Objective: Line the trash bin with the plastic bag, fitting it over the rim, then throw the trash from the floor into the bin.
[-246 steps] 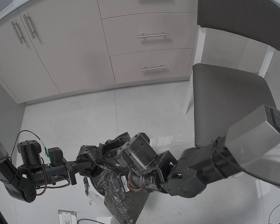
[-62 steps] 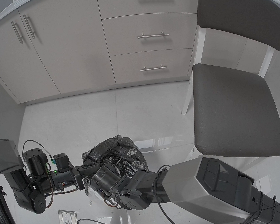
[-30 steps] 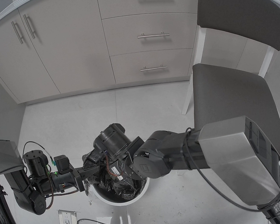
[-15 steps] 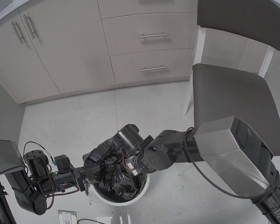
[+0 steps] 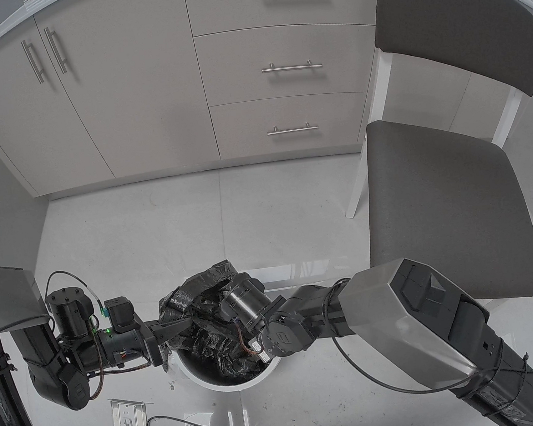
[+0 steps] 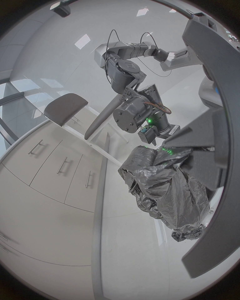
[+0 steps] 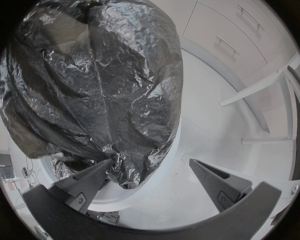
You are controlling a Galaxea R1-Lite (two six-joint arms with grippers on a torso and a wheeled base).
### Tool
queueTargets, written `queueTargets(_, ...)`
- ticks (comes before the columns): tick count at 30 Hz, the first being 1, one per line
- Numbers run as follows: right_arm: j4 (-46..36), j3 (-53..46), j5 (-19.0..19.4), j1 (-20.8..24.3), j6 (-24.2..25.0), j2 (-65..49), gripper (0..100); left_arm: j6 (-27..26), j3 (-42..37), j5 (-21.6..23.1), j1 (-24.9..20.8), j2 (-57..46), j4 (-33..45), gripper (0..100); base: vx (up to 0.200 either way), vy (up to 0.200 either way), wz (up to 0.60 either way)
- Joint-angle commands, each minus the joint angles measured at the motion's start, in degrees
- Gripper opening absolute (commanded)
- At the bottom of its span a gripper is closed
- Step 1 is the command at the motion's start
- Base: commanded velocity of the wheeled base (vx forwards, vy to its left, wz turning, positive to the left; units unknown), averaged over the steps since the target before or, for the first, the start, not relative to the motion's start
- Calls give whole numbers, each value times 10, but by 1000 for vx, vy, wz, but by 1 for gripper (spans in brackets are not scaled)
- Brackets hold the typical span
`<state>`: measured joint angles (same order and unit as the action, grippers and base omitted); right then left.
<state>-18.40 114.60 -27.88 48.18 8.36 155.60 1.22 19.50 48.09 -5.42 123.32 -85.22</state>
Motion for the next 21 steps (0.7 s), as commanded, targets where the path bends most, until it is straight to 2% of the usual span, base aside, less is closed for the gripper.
queueTargets(1, -1, 0, 0, 3, 1, -10, 100, -2, -9, 1, -11, 4, 0, 0, 0, 0, 0)
queueTargets(13, -22, 0, -1, 24, 33, -99, 100, -17, -60, 2, -55, 24, 0, 0, 0, 0, 0)
queueTargets(19, -33, 0, 0, 18, 37, -135, 100, -88, -68, -1, -65, 80, 0, 0, 0, 0, 0)
queueTargets(21, -32, 0, 0, 3, 37, -146, 100, -118, -71, -1, -70, 106, -2, 0, 0, 0, 0)
